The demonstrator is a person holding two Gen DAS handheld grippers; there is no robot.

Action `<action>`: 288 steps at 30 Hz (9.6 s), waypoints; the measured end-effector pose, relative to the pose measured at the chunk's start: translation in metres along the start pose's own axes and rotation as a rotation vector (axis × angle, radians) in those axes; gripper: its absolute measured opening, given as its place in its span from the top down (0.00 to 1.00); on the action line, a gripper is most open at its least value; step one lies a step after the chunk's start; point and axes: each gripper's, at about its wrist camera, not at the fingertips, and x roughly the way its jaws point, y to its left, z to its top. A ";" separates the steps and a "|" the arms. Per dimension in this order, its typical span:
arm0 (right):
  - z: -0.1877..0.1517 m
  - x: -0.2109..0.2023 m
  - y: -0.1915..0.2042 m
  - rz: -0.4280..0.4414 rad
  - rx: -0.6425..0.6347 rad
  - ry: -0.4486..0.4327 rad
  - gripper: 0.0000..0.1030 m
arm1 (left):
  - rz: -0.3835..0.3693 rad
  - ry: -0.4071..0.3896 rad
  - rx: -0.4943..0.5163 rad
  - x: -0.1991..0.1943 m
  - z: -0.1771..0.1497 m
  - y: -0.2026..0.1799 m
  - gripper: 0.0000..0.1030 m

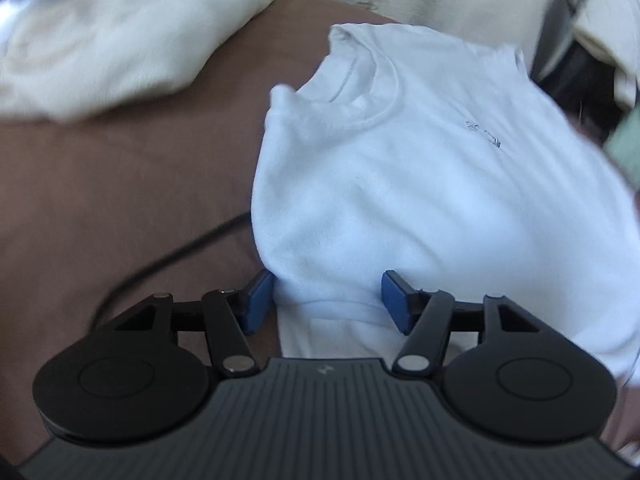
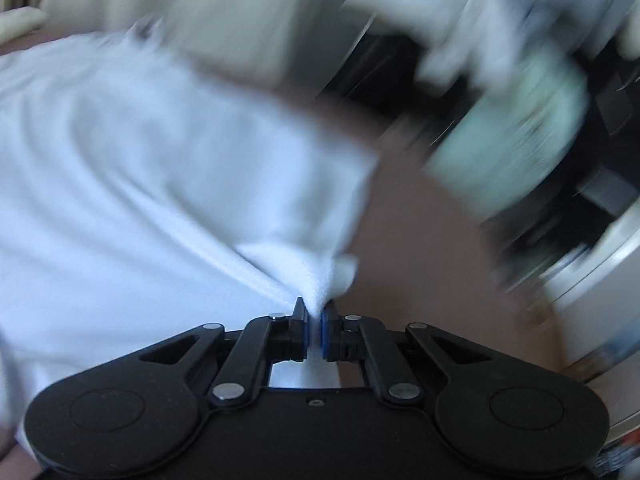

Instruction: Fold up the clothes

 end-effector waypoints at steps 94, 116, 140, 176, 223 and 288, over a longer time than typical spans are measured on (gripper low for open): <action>0.129 0.083 0.009 0.589 0.363 -0.076 0.53 | -0.052 -0.240 0.243 0.092 0.212 -0.237 0.31; 0.126 0.115 -0.008 0.667 0.490 -0.160 0.53 | -0.094 -0.352 0.144 0.130 0.205 -0.239 0.90; 0.129 0.052 0.090 0.836 -0.003 -0.338 0.52 | -0.259 -0.534 -0.061 0.037 0.062 -0.214 0.90; 0.152 0.008 0.008 0.295 0.340 -0.658 0.89 | -0.286 -0.519 -0.084 0.030 0.045 -0.234 0.62; 0.079 0.177 -0.098 0.438 0.470 0.038 0.33 | -0.252 0.140 0.231 0.091 0.116 -0.269 0.32; 0.103 0.194 -0.066 -0.040 0.257 -0.256 0.97 | 0.125 -0.273 0.401 0.160 0.257 -0.127 0.95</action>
